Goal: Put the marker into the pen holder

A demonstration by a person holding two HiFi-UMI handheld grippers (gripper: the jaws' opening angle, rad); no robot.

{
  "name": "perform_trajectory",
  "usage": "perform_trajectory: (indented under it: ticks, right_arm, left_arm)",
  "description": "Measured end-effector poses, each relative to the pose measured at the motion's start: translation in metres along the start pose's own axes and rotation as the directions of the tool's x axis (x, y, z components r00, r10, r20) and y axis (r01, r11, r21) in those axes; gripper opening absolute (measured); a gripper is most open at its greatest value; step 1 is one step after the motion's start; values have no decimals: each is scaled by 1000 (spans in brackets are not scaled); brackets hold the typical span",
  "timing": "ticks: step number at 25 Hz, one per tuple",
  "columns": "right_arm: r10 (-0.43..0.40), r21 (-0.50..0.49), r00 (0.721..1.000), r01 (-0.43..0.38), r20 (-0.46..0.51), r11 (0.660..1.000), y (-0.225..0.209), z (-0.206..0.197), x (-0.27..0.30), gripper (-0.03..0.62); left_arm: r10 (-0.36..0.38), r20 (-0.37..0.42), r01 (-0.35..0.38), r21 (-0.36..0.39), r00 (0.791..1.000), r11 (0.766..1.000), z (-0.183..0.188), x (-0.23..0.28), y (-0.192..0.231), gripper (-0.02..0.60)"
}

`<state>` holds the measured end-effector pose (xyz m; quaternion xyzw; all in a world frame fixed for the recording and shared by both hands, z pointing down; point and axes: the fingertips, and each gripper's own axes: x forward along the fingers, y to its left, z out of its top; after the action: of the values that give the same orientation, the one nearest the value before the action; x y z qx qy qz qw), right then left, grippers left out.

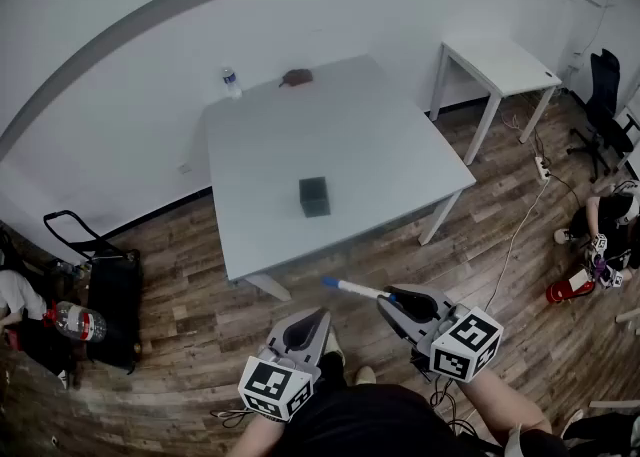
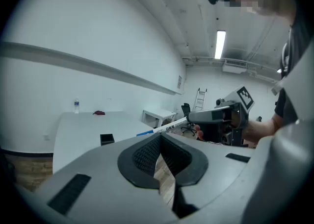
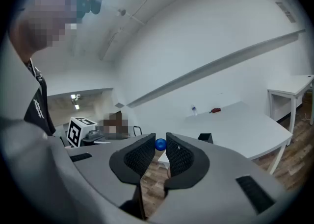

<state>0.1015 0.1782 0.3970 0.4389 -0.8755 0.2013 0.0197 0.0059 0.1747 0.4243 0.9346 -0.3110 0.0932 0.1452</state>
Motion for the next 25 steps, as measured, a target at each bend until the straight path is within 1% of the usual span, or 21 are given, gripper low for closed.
perform_trajectory:
  ticks: [7,13,19,22,25]
  right_arm:
    - [-27,0,1000,27,-10,1000,-28,15,46,74]
    - [-67,-20,997,67,-29,998,-54,30,95,73]
    - [-145,-76,987,140,-71,987,-86,39,135,74]
    - [-183,-126,978,170,-101,977,-102,38,153,74]
    - [-208,-183,967,180,-148,967,-119,34,171,74]
  left_arm:
    - [-29,4,29,15,1000,999,21,33,46,6]
    - [-44,-5,44,20,999,999,38,55,97,6]
    - [-72,-10,72,14,997,997,48,74,140,6]
    - [-77,-11,77,13,997,997,51,81,158,6]
    - [-72,-13,72,3,997,997,53,86,170,6]
